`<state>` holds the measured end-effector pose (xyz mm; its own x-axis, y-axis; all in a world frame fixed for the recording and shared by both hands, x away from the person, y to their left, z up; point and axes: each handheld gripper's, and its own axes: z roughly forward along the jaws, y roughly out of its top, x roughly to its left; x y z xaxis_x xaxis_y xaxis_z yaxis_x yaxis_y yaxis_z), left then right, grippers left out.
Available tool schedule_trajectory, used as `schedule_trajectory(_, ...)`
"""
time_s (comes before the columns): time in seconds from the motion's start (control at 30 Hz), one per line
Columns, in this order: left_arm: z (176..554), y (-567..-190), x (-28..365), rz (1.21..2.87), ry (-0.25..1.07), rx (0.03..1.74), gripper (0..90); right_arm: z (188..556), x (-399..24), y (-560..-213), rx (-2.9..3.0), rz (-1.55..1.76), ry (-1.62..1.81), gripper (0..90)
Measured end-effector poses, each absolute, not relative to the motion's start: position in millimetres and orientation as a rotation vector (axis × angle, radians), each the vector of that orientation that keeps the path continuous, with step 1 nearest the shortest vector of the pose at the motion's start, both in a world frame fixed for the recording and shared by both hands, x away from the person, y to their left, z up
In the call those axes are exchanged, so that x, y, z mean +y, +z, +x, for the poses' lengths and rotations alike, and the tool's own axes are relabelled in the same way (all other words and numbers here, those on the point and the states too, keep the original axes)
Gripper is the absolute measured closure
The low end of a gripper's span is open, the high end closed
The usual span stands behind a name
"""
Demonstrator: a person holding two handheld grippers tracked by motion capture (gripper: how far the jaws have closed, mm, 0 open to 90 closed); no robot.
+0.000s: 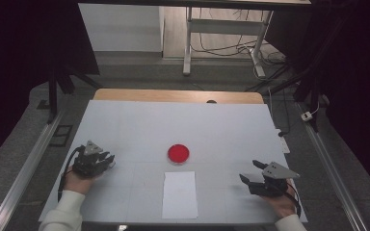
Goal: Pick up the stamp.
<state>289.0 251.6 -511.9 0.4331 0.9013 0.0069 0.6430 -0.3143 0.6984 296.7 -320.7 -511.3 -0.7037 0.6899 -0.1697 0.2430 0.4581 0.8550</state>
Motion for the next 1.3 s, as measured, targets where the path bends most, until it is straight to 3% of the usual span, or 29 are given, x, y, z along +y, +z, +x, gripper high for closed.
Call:
schedule_trajectory(0.97, 283.6, -500.5, 254.5, 1.984, 0.519, 1.251, 75.4, 296.2, -320.6, -511.3, 2.196, 0.773, 1.179, 26.1)
schedule_trajectory(1.3, 278.8, -488.6, 251.9, 1.895, 0.449, 1.187, 75.3, 295.8, -321.1, -510.9, 2.189, 0.773, 1.181, 26.1)
